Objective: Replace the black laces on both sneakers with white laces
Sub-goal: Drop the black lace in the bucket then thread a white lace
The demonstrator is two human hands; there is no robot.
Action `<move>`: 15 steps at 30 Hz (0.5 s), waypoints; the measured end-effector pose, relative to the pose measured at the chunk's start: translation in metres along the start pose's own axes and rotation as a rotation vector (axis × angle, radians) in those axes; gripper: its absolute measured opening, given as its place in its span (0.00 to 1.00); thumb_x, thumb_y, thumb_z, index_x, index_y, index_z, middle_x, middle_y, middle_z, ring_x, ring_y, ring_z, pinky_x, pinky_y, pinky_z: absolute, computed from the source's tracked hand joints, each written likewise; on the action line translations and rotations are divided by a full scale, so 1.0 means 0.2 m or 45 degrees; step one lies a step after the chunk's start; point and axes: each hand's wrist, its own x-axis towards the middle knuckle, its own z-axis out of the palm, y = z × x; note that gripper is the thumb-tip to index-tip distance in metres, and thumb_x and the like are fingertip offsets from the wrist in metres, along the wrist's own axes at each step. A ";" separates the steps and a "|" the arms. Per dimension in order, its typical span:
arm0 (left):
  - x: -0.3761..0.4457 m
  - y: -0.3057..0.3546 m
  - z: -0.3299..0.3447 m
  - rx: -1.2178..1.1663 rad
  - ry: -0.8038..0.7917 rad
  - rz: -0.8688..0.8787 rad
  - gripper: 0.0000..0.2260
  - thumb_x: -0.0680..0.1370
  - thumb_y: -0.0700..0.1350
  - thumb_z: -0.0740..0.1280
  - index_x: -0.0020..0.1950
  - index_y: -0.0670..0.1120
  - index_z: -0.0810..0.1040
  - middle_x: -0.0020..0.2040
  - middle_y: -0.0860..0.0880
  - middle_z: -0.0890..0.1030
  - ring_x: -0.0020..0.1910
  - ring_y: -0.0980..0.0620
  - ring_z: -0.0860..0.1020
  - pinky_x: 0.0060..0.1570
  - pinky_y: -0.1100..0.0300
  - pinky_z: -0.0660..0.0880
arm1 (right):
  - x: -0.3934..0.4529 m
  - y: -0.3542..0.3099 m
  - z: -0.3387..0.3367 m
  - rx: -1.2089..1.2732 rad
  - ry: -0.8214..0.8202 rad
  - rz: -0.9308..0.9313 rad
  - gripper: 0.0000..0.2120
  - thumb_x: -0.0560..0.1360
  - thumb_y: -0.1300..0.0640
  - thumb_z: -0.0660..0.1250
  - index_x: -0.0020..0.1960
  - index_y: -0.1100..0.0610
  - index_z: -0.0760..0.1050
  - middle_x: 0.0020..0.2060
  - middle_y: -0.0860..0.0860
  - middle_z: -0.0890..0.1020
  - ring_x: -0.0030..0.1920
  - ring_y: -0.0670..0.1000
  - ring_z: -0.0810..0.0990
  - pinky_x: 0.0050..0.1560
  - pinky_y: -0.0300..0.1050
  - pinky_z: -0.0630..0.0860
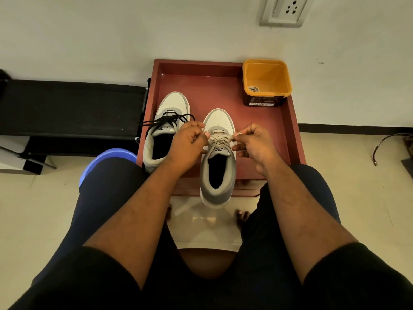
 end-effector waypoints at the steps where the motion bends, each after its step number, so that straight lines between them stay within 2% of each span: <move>1: -0.01 0.00 0.00 -0.091 0.019 -0.071 0.12 0.79 0.43 0.65 0.35 0.43 0.75 0.61 0.48 0.72 0.56 0.40 0.79 0.46 0.49 0.81 | 0.00 0.01 0.00 0.010 0.015 0.037 0.07 0.76 0.64 0.67 0.45 0.56 0.70 0.39 0.54 0.83 0.30 0.48 0.79 0.27 0.40 0.71; 4: -0.02 0.00 0.00 -0.198 0.083 -0.174 0.13 0.79 0.40 0.66 0.35 0.40 0.72 0.69 0.49 0.66 0.57 0.41 0.79 0.41 0.55 0.82 | -0.01 0.03 0.00 0.060 0.099 0.084 0.05 0.77 0.65 0.65 0.46 0.57 0.70 0.35 0.53 0.82 0.27 0.48 0.78 0.25 0.40 0.72; 8: -0.02 -0.02 0.01 -0.250 0.131 -0.238 0.14 0.78 0.40 0.67 0.38 0.31 0.72 0.78 0.55 0.54 0.52 0.51 0.81 0.43 0.48 0.82 | -0.01 0.06 0.02 0.130 0.240 0.109 0.05 0.76 0.67 0.64 0.45 0.58 0.71 0.35 0.55 0.82 0.25 0.48 0.78 0.25 0.40 0.74; 10: -0.04 0.00 0.03 -0.278 0.147 -0.263 0.15 0.79 0.40 0.67 0.37 0.31 0.71 0.78 0.57 0.52 0.49 0.50 0.81 0.40 0.47 0.82 | 0.00 0.08 0.02 0.139 0.288 0.093 0.05 0.76 0.66 0.65 0.44 0.58 0.71 0.38 0.57 0.82 0.26 0.48 0.78 0.26 0.42 0.75; 12: -0.07 0.03 0.05 -0.255 0.157 -0.264 0.15 0.80 0.42 0.65 0.41 0.31 0.72 0.73 0.54 0.63 0.45 0.47 0.81 0.36 0.45 0.82 | 0.00 0.09 0.00 -0.017 0.312 -0.044 0.06 0.76 0.61 0.67 0.45 0.55 0.71 0.42 0.56 0.82 0.32 0.49 0.78 0.31 0.46 0.78; 14: -0.12 0.05 0.05 -0.230 0.137 -0.274 0.14 0.80 0.47 0.64 0.48 0.36 0.73 0.56 0.48 0.76 0.42 0.47 0.80 0.38 0.39 0.81 | -0.03 0.11 -0.02 -0.355 0.297 -0.299 0.13 0.72 0.52 0.74 0.49 0.49 0.69 0.49 0.50 0.78 0.43 0.47 0.77 0.41 0.44 0.77; 15: -0.13 0.05 0.04 -0.213 0.120 -0.296 0.13 0.79 0.50 0.65 0.51 0.40 0.73 0.50 0.47 0.77 0.43 0.47 0.79 0.38 0.39 0.81 | -0.05 0.12 -0.04 -0.537 0.268 -0.444 0.18 0.69 0.49 0.76 0.51 0.47 0.69 0.51 0.48 0.75 0.47 0.46 0.75 0.44 0.42 0.75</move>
